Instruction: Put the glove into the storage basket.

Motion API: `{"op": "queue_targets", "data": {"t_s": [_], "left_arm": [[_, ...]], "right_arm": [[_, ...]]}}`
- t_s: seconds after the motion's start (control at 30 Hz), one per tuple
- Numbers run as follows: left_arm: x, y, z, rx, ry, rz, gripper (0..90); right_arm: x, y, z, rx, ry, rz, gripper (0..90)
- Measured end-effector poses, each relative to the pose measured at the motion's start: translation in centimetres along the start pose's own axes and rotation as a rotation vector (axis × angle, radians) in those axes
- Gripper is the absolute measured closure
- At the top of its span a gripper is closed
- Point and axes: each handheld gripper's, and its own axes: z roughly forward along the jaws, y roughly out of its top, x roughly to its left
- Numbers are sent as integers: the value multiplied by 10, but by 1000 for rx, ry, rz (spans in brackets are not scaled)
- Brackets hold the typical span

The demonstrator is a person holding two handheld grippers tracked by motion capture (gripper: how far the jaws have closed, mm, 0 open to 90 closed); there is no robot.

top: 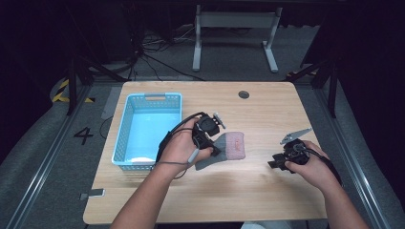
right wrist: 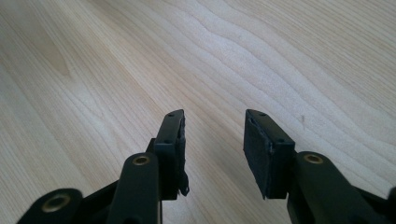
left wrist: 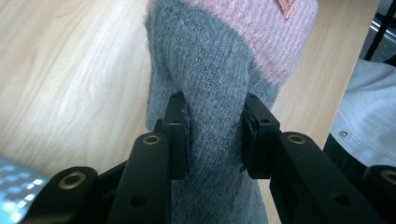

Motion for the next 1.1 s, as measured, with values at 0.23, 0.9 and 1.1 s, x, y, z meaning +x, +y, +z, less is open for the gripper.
{"op": "queue_targets", "data": {"t_s": [0.23,0.9,1.1], "left_arm": [[8,-14,-22,-34,37,-53,681],[38,-50,-63,-112,117,-183,679],[48,-63,-72,-119,148,-227,678]], "right_arm": [[-1,6,4,5,6,-12,595],[0,12,14,24,15,-26,593],[0,16,15,23,19,-35,591]]}}
